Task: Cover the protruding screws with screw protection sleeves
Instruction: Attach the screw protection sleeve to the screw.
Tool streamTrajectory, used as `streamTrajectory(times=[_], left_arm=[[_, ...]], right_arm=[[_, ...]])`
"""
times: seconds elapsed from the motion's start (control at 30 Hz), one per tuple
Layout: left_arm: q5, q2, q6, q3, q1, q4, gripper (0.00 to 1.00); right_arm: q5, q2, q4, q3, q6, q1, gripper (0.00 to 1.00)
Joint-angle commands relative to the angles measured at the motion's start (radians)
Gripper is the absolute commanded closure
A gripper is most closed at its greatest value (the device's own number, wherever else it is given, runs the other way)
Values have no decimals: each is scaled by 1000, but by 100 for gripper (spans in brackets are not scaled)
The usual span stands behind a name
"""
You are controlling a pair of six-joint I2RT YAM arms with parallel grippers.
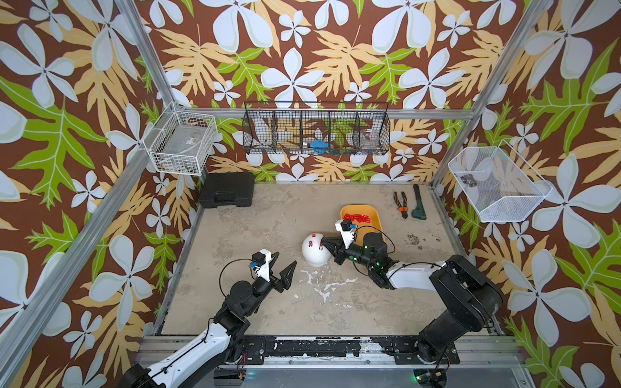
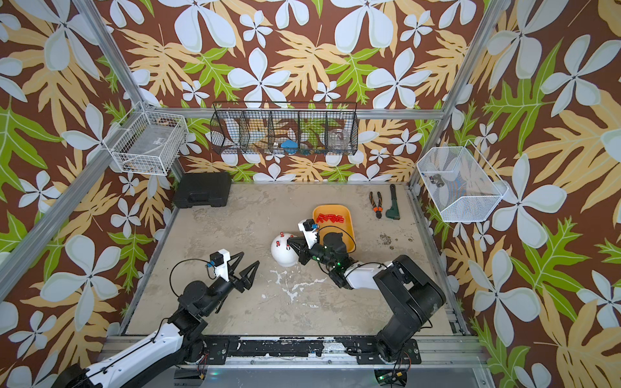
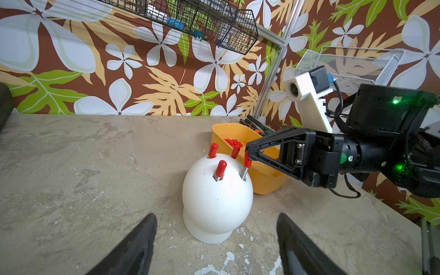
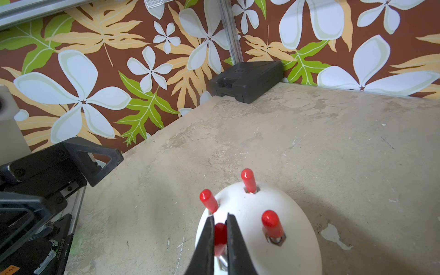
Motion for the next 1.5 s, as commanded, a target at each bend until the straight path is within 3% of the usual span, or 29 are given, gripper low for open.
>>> streamTrajectory(times=[0.0, 1.07, 1.47], left_arm=[[9, 0, 10, 8, 1, 26, 20], [12, 20, 9, 16, 1, 26, 20], [13, 22, 9, 18, 1, 26, 20]], right_arm=[[6, -10, -46, 1, -36, 10, 88], [60, -39, -199, 31, -139, 48, 87], [94, -48, -205, 24, -120, 49, 87]])
